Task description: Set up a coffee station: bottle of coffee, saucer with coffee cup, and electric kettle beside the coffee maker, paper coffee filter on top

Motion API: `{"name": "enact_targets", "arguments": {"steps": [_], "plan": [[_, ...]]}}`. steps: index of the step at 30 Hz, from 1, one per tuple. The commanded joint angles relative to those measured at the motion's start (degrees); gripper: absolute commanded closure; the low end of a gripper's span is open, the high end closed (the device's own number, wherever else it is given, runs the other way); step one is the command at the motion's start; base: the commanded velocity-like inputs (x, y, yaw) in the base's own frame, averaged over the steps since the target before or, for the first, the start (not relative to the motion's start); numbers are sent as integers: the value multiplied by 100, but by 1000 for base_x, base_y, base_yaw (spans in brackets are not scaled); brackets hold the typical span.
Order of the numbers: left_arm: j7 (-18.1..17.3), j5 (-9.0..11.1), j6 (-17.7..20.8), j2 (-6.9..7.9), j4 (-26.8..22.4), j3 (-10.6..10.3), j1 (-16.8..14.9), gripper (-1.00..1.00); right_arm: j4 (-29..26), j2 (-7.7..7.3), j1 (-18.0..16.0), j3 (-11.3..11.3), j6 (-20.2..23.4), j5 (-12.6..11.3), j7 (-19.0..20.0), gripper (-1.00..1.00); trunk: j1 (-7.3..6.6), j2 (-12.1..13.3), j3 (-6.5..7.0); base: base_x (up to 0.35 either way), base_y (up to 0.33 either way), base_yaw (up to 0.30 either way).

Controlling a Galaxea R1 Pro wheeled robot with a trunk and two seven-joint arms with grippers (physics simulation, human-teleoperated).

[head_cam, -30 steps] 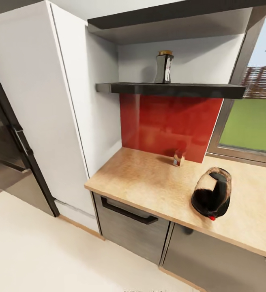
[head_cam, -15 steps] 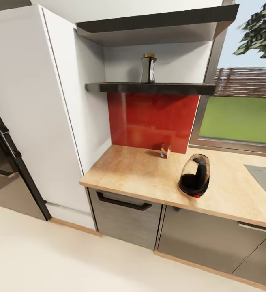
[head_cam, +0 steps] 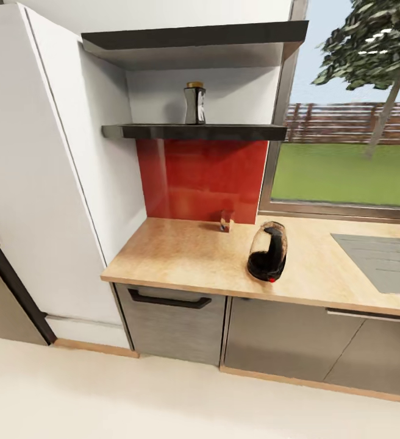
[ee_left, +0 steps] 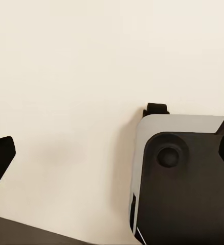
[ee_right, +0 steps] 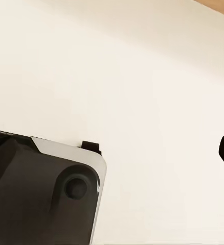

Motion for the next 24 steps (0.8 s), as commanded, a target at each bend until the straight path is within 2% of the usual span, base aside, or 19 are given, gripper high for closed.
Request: {"name": "enact_targets", "arguments": {"steps": [1,11,24], "plan": [[24,42,-1,2,-11,-50,0,-100,3,4,-3,-27,-18,58,-5,-100,3,-11,-11,-2,1,-264],[24,42,-1,0,-11,-52,0,-100,10,4,-3,-27,-18,59,-7,-100,3,-11,-11,0,0,-264],[24,42,-1,0,-11,-52,0,-100,40,-22,-3,-8,-26,89,9,-100,3,-11,-11,0,0,-24]]}}
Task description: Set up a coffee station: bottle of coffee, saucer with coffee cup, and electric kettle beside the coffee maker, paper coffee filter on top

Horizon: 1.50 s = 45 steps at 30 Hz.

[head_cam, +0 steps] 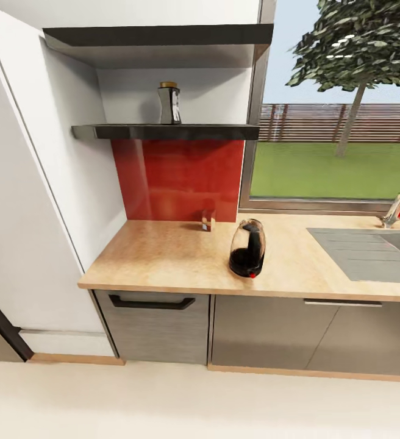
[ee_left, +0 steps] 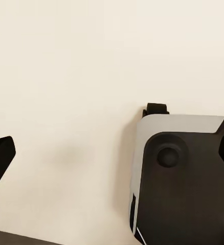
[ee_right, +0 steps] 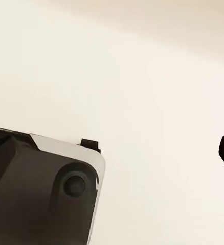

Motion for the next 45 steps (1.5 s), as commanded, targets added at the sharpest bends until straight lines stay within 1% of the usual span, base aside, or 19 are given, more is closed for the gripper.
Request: {"name": "enact_targets", "arguments": {"steps": [1,9,13,15,17,19,22,23,26,30,32,33,34,36,38,39,42,44,45], "plan": [[24,41,-2,2,-11,-49,-2,-100,-4,5,-3,-30,-19,54,-7,-100,3,-11,-12,0,0,0],[10,-65,-39,28,-66,-121,-3,-100,-10,4,-3,-48,-10,35,-44,-100,3,-11,15,0,0,-19],[-1,-337,-1082,-18,-188,-121,-84,-100,79,-10,-3,-49,6,37,-53,-100,3,-11,17,0,0,-35],[-2,-418,-1363,-26,-354,-120,-91,-100,190,-12,-3,-64,14,35,-52,-100,3,-11,18,0,0,-169],[-2,-478,-1584,-21,-718,-119,-95,-100,341,-14,-3,-164,21,30,-52,-100,3,-11,18,0,0,-246],[1,-504,-1669,9,-1097,-109,-97,-100,417,-14,-3,-335,23,28,-52,-100,3,-11,18,0,0,-276],[5,-523,-1805,79,-1928,-70,-98,-100,482,-15,-3,-861,25,27,-47,-100,3,-11,18,0,0,-291],[5,-524,-1841,97,-2059,-65,-98,-100,487,-15,-3,-961,25,28,-46,-100,3,-11,18,0,0,-275],[6,-528,-2072,196,-2852,-49,-103,-100,503,-11,-3,-1441,20,33,-44,-100,3,-11,18,0,0,-131],[6,-530,-2144,357,-3658,-39,-106,-100,511,-2,-3,-1610,17,35,-45,-100,3,-11,18,0,0,-37],[10,-527,-2132,536,-4245,-10,-124,-100,513,10,-3,-1638,14,39,-49,-100,3,-11,18,0,0,-11],[9,-524,-2128,586,-4401,17,-131,-100,513,14,-3,-1641,13,38,-50,-100,3,-11,18,0,0,-7],[5,-520,-2117,674,-4720,107,-145,-100,514,21,-3,-1645,11,37,-49,-100,3,-11,18,0,0,-4],[-5,-517,-2078,795,-5357,413,-145,-100,514,38,-3,-1649,9,33,-46,-100,3,-11,18,0,0,-2],[-16,-519,-1949,851,-5943,783,-129,-100,514,58,-3,-1651,8,29,-44,-100,3,-11,18,0,0,-1],[-18,-520,-1895,859,-6081,877,-126,-100,514,63,-3,-1651,8,28,-44,-100,3,-11,18,0,0,0],[-39,-527,-1184,863,-7192,1600,-166,-100,520,78,-3,-1652,12,27,-37,-100,3,-11,18,0,0,0],[-40,-529,-770,848,-7792,1859,-274,-100,522,80,-3,-1652,14,25,-36,-100,3,-11,18,0,0,0],[-36,-529,-673,842,-7914,1897,-330,-100,522,80,-3,-1652,14,25,-35,-100,3,-11,18,0,0,0]]}}
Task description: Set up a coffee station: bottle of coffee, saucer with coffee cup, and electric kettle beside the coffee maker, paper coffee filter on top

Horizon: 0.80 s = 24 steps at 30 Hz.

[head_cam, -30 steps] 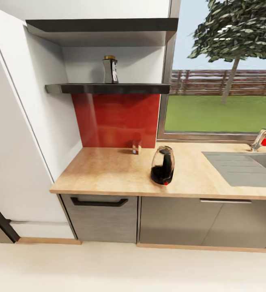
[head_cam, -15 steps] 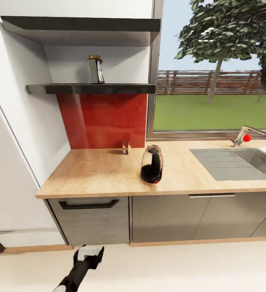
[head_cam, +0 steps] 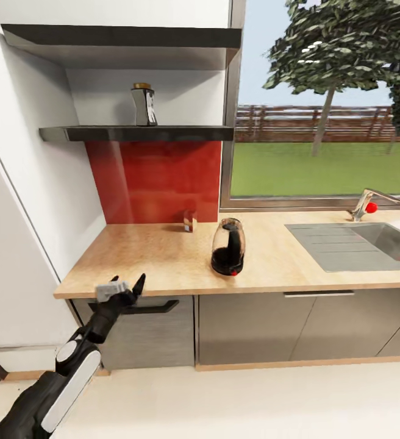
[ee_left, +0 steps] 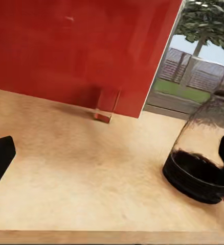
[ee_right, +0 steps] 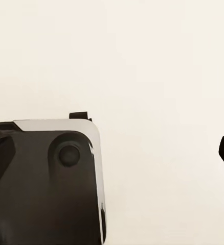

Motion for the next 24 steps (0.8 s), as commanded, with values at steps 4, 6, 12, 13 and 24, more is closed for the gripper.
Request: {"name": "enact_targets", "arguments": {"steps": [4,6,12,13,24], "plan": [[67,52,692,-29,-440,103,-683,-100,12,5,-3,-35,-19,61,-1,-100,4,-11,-12,0,0,0],[86,65,1154,-41,-509,125,-1167,-100,65,5,-3,-35,-22,61,-3,-100,4,-11,-12,0,0,0],[131,98,2168,-219,-546,143,-2429,-100,171,5,-3,-35,-34,54,-4,-100,4,-11,-12,0,0,0],[182,85,2343,-322,-542,142,-2676,-100,176,5,-3,-35,-37,53,-4,-100,4,-11,-12,0,0,0],[1121,55,3631,-1120,227,132,-5092,-100,193,0,-3,-35,-42,60,-4,-100,4,-11,-12,0,0,0]]}}
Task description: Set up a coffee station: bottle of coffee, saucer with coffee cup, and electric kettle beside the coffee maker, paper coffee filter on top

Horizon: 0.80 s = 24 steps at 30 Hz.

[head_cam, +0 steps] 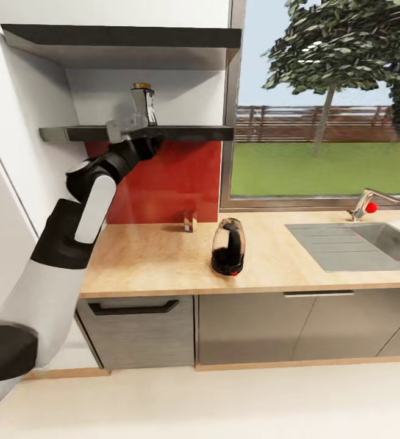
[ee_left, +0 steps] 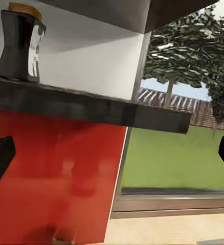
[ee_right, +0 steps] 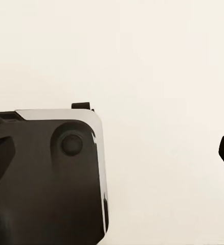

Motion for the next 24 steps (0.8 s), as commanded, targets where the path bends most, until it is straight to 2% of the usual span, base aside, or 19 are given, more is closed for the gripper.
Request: {"name": "enact_targets", "arguments": {"steps": [1,3,7,9,10,12,13,15,16,19,20,23,24], "plan": [[67,62,28,-26,115,-14,-158,-100,0,3,-3,-37,-19,60,-7,-100,3,-12,-13,0,0,0],[92,62,66,-132,627,-19,-684,-100,1,1,-3,-40,-19,65,-10,-100,3,-12,-13,0,0,0],[154,56,85,-262,1535,-36,-1434,-100,4,-8,-3,-49,-19,72,-16,-100,3,-12,-13,0,0,0],[199,47,89,-352,2144,-48,-1951,-100,8,-32,-3,-50,-19,76,-20,-100,3,-12,-13,0,0,0],[207,43,90,-371,2290,-52,-2079,-100,8,-38,-3,-49,-19,76,-20,-100,3,-12,-13,0,0,0],[230,-7,89,-430,2882,-66,-2551,-100,27,-60,-3,-52,-19,78,-22,-100,3,-12,-13,0,0,0],[234,-35,88,-442,3033,-68,-2661,-100,40,-66,-3,-53,-19,78,-22,-100,3,-12,-13,0,0,0],[242,-240,73,-470,3602,-70,-3064,-100,107,-91,-3,-53,-22,80,-25,-100,3,-12,-13,0,0,0],[243,-309,68,-474,3727,-69,-3156,-100,123,-102,-3,-54,-21,80,-27,-100,3,-12,-13,0,0,0],[249,-882,20,-524,4476,-68,-3636,-100,179,-221,-3,-54,-19,79,-23,-100,3,-12,-13,0,0,0],[249,-969,14,-536,4574,-68,-3682,-100,184,-235,-3,-54,-17,79,-23,-100,3,-12,-13,0,0,0],[255,-1493,-56,-628,4919,-63,-3836,-100,198,-276,-3,-48,-12,79,-7,-100,3,-12,-13,0,0,0],[255,-1567,-75,-643,4944,-60,-3847,-100,199,-278,-3,-48,-11,79,-5,-100,3,-12,-13,0,0,0]]}}
